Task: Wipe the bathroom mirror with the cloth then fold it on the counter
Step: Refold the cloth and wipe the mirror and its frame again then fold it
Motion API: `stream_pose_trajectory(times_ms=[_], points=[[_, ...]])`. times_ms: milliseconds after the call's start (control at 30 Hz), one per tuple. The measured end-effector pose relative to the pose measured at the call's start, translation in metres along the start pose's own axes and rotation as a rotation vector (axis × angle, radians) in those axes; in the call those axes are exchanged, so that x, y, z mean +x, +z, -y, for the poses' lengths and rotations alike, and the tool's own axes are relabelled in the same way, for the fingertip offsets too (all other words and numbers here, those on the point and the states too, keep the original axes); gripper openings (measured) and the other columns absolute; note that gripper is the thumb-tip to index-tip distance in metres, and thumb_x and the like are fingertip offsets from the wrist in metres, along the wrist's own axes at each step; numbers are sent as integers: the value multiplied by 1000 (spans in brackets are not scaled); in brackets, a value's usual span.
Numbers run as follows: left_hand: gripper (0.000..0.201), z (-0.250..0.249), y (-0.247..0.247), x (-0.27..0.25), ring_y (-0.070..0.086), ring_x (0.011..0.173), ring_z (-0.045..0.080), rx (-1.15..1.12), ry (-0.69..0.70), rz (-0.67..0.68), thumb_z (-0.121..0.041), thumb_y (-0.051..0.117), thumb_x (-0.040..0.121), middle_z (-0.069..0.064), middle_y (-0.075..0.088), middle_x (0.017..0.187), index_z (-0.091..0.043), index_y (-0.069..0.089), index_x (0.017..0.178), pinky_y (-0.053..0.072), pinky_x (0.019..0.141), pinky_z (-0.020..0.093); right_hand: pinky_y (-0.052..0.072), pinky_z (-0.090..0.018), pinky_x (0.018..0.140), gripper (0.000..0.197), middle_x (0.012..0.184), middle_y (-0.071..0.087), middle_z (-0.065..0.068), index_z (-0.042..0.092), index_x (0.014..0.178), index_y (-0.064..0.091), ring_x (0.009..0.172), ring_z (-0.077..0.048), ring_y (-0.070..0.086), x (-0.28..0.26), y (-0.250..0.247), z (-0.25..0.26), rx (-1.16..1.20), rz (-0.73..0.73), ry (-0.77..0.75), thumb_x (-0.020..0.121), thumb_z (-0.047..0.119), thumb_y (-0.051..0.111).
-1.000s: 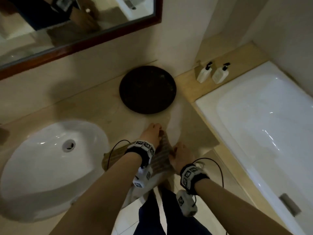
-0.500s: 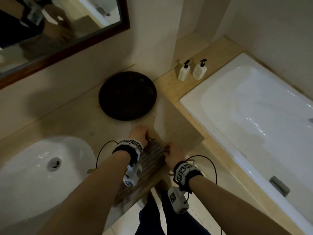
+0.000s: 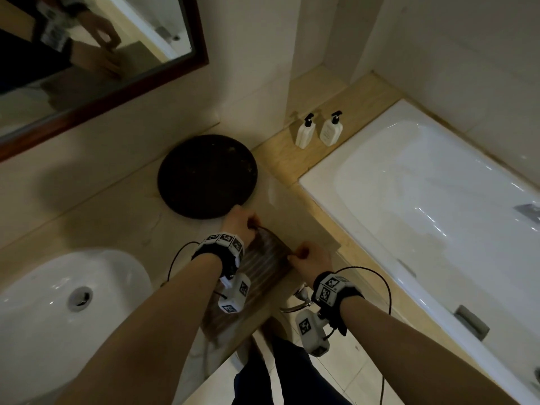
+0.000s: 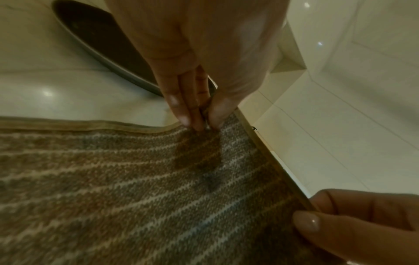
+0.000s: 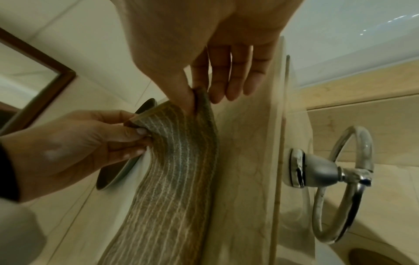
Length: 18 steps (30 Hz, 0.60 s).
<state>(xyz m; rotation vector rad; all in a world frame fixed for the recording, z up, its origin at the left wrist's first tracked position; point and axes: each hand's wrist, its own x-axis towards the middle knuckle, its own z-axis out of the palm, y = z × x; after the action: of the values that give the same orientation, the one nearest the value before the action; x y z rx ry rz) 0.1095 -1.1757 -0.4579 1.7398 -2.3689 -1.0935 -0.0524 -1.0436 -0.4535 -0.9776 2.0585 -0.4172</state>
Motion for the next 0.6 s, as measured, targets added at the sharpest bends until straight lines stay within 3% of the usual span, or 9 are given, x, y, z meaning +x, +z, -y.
stream_pose_trajectory(times_ms=[133, 233, 333, 400, 600], points=[[22, 5, -13, -6, 63, 81, 23, -34, -39, -27, 1, 56, 79, 8, 62, 94, -18, 67, 79, 44, 67, 25, 45, -32, 62, 19, 76, 55, 1, 22, 75, 49, 71, -17, 53, -10, 2, 9, -30, 37, -120, 81, 33, 64], [24, 23, -18, -22, 61, 80, 23, -38, -26, -82, 8, 54, 77, 6, 56, 102, -13, 67, 78, 45, 68, 26, 49, -36, 63, 21, 73, 52, 1, 20, 72, 47, 66, -14, 48, -23, 14, 21, -102, 136, -265, 80, 31, 64], [20, 45, -20, -47, 53, 82, 21, -42, -54, -131, 9, 56, 78, 4, 48, 103, -4, 69, 86, 37, 70, 22, 50, -40, 67, 23, 77, 57, -9, 18, 69, 46, 66, -18, 50, -37, 32, 37, -205, 237, -408, 81, 27, 64], [20, 59, -20, -64, 50, 81, 21, -85, -68, -180, 11, 55, 76, 6, 47, 98, -2, 69, 84, 32, 70, 18, 50, -40, 66, 25, 75, 55, -8, 18, 69, 45, 66, -21, 52, -45, 45, 44, -274, 269, -502, 81, 27, 65], [29, 94, -18, -104, 50, 75, 23, -106, -131, -155, 10, 52, 75, 1, 45, 91, -17, 62, 79, 41, 71, 30, 50, -40, 62, 26, 68, 51, 0, 24, 68, 38, 64, -19, 51, -67, 77, 53, -482, 390, -691, 81, 32, 60]])
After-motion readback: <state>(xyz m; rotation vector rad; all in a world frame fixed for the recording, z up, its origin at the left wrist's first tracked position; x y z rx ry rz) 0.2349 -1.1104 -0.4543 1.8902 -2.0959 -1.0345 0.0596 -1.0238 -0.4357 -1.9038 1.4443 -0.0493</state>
